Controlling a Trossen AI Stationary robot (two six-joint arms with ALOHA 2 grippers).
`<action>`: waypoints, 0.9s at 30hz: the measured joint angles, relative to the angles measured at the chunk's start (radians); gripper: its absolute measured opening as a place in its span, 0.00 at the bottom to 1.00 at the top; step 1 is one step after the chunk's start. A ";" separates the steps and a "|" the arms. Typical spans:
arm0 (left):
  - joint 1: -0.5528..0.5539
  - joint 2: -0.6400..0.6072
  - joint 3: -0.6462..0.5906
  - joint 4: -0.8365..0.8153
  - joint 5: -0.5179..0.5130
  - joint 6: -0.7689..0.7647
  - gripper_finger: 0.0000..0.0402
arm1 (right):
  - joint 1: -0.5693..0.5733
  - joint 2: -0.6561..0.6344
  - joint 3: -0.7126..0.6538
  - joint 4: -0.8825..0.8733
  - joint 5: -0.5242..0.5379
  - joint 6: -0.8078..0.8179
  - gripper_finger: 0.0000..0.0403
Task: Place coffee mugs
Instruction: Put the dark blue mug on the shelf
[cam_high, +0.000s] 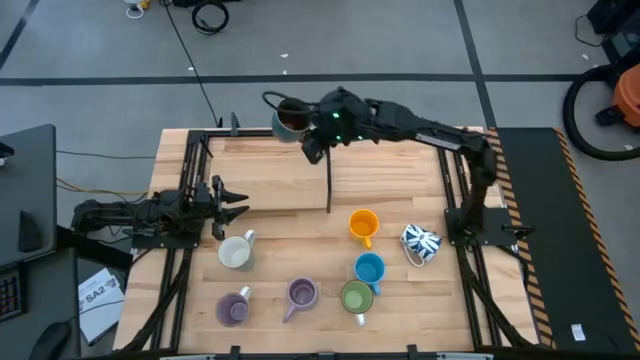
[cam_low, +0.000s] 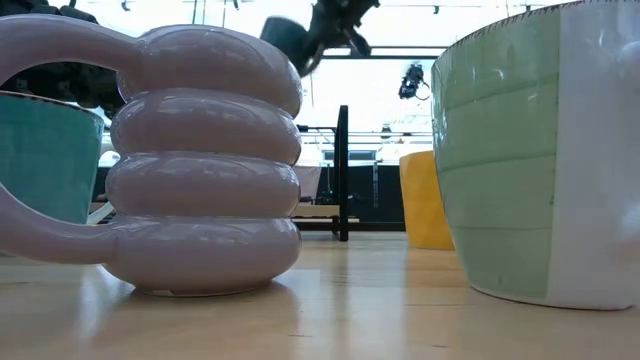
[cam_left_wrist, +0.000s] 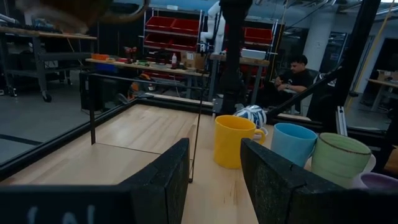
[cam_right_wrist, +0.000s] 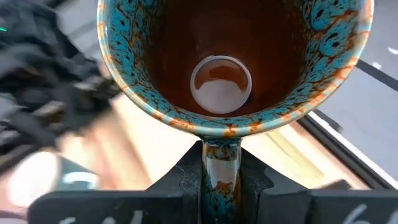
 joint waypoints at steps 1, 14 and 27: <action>0.000 0.000 0.000 -0.001 0.000 0.000 0.37 | -0.009 0.026 0.027 -0.031 0.001 -0.001 0.14; 0.000 0.000 0.000 -0.002 0.000 0.000 0.37 | -0.026 0.221 0.059 -0.086 -0.015 -0.012 0.14; 0.000 0.000 0.000 -0.003 0.000 0.000 0.37 | -0.010 0.276 0.060 -0.085 -0.006 -0.009 0.14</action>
